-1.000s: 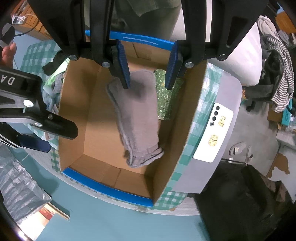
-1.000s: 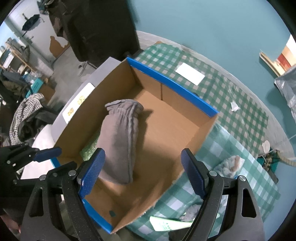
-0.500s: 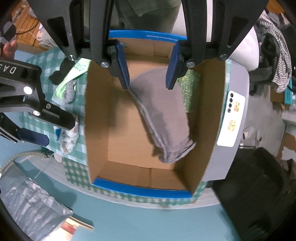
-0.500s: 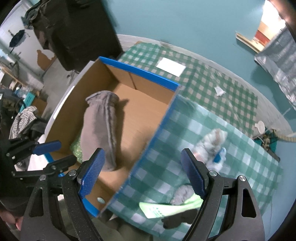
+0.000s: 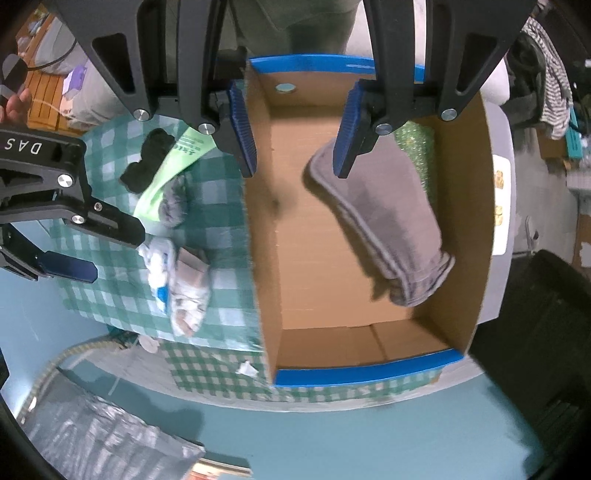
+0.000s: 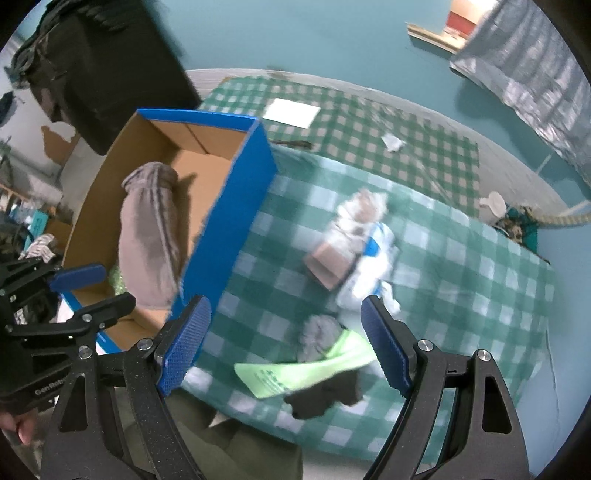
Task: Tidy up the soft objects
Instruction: 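Move both grippers back over the table toward the black sock and lime cloth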
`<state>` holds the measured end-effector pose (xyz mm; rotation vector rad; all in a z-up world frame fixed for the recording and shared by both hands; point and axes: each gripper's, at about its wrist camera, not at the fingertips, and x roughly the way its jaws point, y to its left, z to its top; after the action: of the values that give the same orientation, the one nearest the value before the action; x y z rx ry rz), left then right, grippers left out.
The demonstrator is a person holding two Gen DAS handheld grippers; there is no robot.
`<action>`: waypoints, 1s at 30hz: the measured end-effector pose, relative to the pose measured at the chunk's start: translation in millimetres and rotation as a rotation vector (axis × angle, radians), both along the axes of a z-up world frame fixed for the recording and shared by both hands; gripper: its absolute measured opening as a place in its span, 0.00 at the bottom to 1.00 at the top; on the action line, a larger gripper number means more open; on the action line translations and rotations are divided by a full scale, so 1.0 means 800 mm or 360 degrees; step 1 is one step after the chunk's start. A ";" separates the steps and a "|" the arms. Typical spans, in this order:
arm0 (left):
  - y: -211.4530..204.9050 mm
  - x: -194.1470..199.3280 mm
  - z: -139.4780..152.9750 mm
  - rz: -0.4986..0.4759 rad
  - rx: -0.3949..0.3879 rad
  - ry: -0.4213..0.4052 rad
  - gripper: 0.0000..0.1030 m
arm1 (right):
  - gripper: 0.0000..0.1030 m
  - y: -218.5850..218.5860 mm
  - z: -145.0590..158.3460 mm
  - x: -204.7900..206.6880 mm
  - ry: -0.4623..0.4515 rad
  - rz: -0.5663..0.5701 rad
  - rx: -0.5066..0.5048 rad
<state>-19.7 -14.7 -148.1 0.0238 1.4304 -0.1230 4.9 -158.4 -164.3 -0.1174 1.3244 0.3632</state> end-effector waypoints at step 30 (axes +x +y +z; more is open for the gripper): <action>-0.118 -0.021 -0.045 -0.0379 0.0028 0.0077 0.48 | 0.81 -0.098 -0.099 -0.074 0.0286 -0.0246 0.0000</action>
<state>-36.9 -109.0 -183.9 0.2071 1.4737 -0.3086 -54.4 -236.8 -243.7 0.0185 1.5009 0.2467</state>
